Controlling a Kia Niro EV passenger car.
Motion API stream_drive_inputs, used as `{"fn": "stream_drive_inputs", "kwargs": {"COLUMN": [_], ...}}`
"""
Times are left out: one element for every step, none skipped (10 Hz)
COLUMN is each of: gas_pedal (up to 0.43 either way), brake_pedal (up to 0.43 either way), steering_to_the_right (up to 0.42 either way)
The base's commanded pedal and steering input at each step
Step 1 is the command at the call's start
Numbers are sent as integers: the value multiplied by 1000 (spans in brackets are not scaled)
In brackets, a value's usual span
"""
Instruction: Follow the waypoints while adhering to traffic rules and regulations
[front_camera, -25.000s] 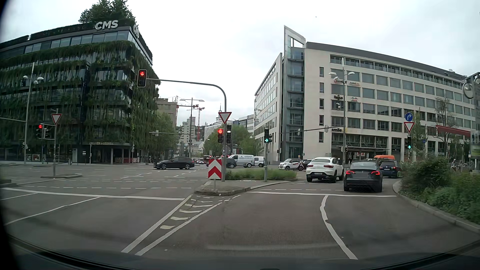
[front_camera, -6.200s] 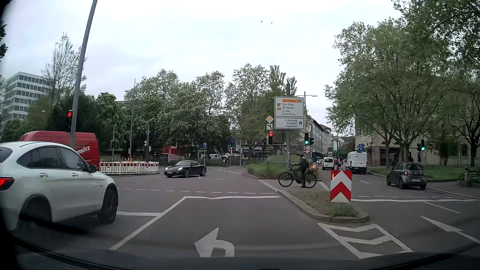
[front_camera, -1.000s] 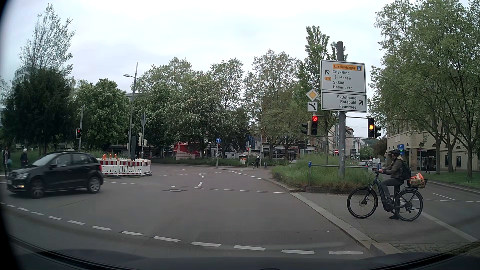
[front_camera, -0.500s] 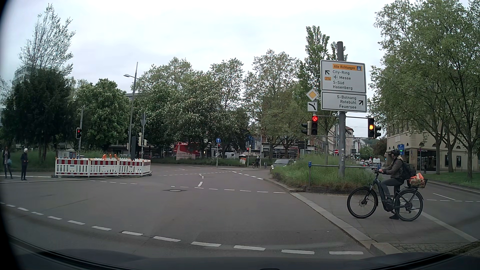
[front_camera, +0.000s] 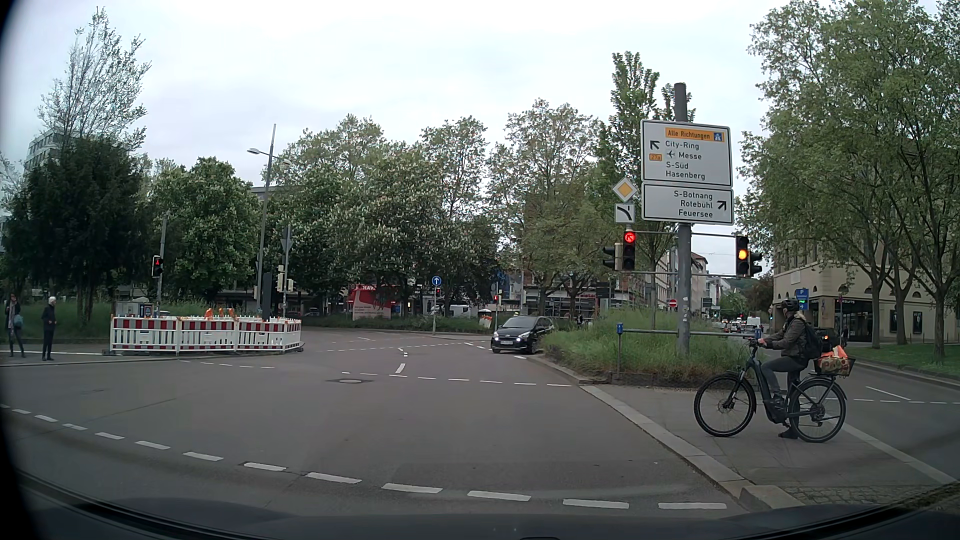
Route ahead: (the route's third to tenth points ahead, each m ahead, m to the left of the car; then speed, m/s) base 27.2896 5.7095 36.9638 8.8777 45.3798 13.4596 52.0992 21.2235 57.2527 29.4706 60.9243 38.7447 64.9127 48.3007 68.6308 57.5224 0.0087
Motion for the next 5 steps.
{"fn": "stream_drive_inputs", "kwargs": {"gas_pedal": [0,0,0,0,0], "brake_pedal": [293,293,293,293,293], "steering_to_the_right": [-37,-37,-37,-37,-37]}}
